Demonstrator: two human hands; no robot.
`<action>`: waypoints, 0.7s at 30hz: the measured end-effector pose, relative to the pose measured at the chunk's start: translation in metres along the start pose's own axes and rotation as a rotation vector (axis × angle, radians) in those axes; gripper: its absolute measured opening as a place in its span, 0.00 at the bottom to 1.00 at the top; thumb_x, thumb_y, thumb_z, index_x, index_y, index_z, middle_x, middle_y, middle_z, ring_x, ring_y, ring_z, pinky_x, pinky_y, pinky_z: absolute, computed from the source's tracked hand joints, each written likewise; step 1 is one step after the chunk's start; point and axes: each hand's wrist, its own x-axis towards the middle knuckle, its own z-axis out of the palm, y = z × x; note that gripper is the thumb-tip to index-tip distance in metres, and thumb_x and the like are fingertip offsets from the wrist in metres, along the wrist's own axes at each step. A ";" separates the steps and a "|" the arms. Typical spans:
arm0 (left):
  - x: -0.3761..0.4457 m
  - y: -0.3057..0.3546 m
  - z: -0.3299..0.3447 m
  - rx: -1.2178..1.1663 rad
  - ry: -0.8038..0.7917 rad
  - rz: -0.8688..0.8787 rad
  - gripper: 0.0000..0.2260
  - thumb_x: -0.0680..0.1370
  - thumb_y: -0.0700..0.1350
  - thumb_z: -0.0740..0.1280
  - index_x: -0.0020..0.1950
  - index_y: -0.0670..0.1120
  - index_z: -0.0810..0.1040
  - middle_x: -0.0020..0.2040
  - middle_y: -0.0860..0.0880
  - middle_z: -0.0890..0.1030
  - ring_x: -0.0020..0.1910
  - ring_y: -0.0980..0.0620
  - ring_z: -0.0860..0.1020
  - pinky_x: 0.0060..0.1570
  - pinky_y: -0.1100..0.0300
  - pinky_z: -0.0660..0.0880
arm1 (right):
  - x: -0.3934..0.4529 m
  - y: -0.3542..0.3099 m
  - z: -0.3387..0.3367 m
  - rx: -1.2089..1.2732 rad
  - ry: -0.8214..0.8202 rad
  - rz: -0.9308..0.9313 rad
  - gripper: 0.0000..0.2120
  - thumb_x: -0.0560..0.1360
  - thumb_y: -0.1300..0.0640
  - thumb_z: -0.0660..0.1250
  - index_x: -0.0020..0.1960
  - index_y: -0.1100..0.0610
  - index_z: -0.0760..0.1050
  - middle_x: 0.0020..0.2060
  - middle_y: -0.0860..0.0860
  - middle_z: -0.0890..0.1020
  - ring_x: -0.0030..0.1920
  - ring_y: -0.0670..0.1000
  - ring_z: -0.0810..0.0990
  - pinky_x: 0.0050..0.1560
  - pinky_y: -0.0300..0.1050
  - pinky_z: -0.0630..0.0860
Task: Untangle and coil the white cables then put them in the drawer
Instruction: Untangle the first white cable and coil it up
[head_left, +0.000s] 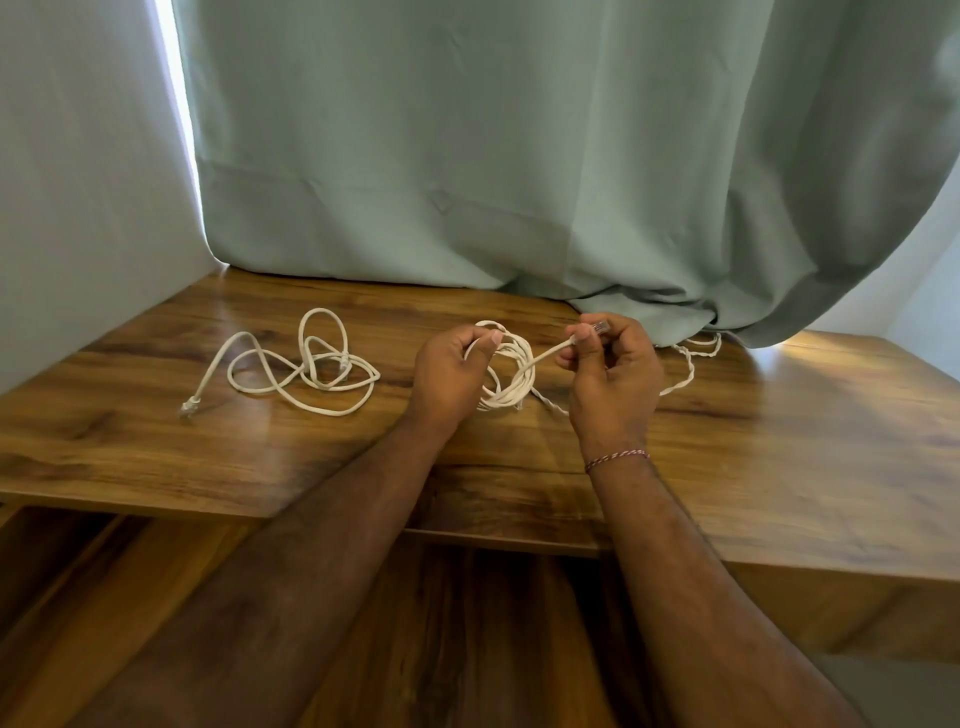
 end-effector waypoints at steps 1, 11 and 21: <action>0.000 0.000 0.000 -0.001 -0.003 0.018 0.07 0.83 0.47 0.68 0.50 0.50 0.86 0.40 0.59 0.84 0.39 0.65 0.80 0.41 0.67 0.74 | 0.001 -0.001 -0.001 0.006 0.010 0.000 0.04 0.81 0.63 0.69 0.53 0.56 0.79 0.44 0.55 0.85 0.39 0.51 0.84 0.44 0.46 0.85; -0.005 0.003 0.002 0.137 -0.171 0.119 0.10 0.83 0.49 0.68 0.52 0.45 0.87 0.35 0.61 0.81 0.35 0.63 0.79 0.40 0.64 0.74 | 0.016 0.022 0.012 -0.030 0.103 0.174 0.06 0.81 0.61 0.70 0.58 0.58 0.81 0.41 0.51 0.86 0.38 0.50 0.84 0.42 0.48 0.85; -0.006 0.003 -0.004 0.106 -0.167 0.159 0.10 0.83 0.48 0.68 0.49 0.45 0.85 0.38 0.56 0.83 0.37 0.61 0.80 0.39 0.64 0.75 | 0.035 0.029 0.023 -0.167 -0.322 0.576 0.02 0.73 0.62 0.77 0.42 0.60 0.86 0.37 0.58 0.88 0.38 0.60 0.86 0.44 0.57 0.86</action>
